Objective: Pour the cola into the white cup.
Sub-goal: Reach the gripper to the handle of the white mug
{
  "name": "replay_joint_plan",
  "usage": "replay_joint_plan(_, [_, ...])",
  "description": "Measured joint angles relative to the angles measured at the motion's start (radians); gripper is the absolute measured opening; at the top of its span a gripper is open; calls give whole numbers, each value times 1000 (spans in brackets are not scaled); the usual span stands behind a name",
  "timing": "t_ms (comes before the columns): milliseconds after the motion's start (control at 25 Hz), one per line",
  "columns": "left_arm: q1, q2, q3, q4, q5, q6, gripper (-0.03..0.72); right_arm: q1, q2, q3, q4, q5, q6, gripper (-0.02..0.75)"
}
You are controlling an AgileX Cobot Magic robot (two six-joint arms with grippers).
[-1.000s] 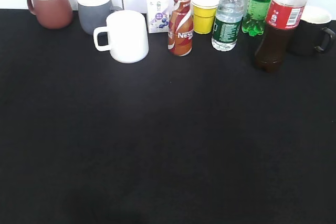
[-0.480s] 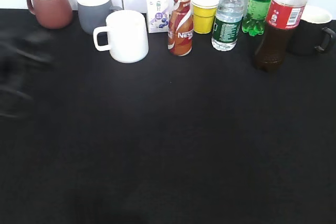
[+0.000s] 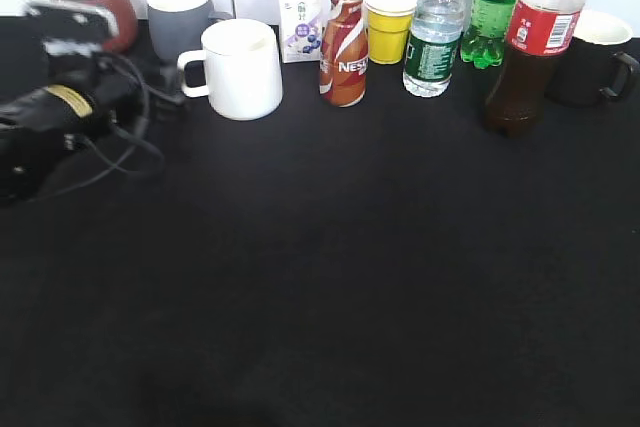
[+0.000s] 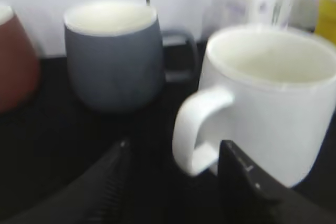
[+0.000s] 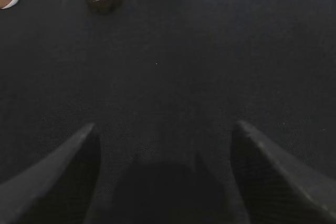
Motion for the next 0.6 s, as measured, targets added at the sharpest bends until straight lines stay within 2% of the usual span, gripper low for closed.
replay_joint_plan(320, [0, 116, -134, -32, 35, 0, 396, 0, 0, 0, 0, 0, 0, 585])
replay_joint_plan(360, [0, 135, -155, -43, 41, 0, 361, 0, 0, 0, 0, 0, 0, 585])
replay_joint_plan(440, [0, 170, -207, -43, 42, 0, 237, 0, 0, 0, 0, 0, 0, 585])
replay_joint_plan(520, [-1, 203, -252, -49, 34, 0, 145, 0, 0, 0, 0, 0, 0, 585])
replay_joint_plan(600, [-1, 213, -256, -56, 9, 3, 56, 0, 0, 0, 0, 0, 0, 586])
